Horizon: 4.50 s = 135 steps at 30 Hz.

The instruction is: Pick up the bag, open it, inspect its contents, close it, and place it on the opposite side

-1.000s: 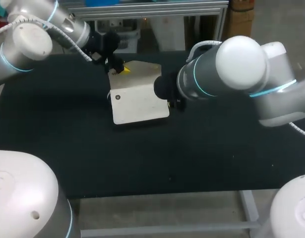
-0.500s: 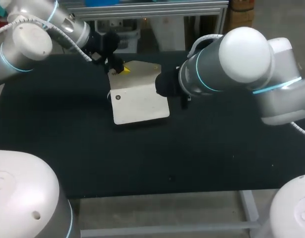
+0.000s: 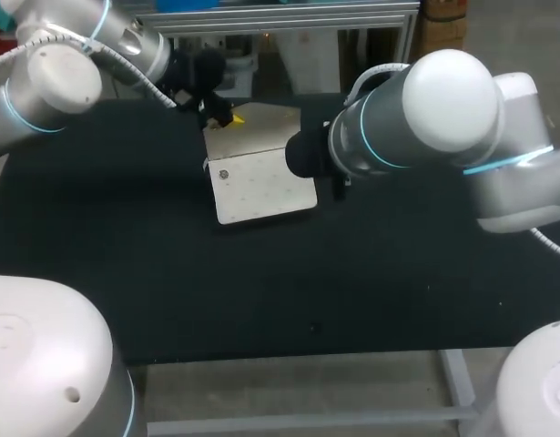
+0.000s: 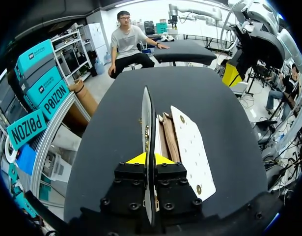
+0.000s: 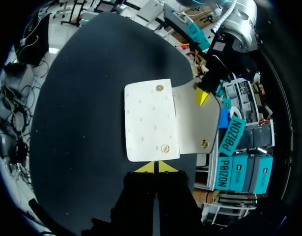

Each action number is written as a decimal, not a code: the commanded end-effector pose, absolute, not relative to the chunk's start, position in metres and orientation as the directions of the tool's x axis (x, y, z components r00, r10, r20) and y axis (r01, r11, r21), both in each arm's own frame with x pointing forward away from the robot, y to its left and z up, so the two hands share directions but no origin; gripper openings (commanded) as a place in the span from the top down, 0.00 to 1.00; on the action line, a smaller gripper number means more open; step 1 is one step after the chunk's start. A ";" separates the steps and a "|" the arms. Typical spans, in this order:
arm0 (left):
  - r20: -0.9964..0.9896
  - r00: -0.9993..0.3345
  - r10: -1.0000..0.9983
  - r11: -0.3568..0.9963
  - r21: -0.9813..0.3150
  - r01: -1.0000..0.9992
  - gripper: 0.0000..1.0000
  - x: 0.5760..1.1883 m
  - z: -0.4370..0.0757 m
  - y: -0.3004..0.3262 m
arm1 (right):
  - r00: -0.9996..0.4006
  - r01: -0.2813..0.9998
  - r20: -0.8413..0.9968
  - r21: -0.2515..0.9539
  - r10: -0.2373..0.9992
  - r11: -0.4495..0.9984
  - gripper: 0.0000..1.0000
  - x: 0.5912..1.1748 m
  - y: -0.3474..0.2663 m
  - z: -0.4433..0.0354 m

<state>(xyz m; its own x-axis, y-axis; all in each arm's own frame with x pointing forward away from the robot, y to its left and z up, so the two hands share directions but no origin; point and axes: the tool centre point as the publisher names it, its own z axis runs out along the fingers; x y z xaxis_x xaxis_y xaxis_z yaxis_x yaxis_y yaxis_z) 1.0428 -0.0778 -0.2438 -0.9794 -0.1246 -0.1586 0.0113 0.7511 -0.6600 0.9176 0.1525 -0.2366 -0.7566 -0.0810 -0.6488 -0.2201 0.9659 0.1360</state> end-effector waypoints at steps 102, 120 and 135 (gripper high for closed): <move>-0.127 -0.974 -0.190 0.685 -0.727 -0.039 1.00 1.013 -0.231 -0.091 | -0.825 -0.243 -0.535 0.048 -0.181 0.969 1.00 0.979 0.197 -0.320; -0.112 -0.974 -0.196 0.679 -0.732 -0.053 1.00 1.012 -0.233 -0.090 | -0.904 -0.233 -0.383 0.069 -0.190 0.970 1.00 0.982 0.199 -0.335; -0.114 -0.979 -0.169 0.682 -0.731 -0.032 1.00 1.008 -0.234 -0.089 | -0.942 -0.253 -0.248 0.079 -0.227 0.964 1.00 0.988 0.202 -0.349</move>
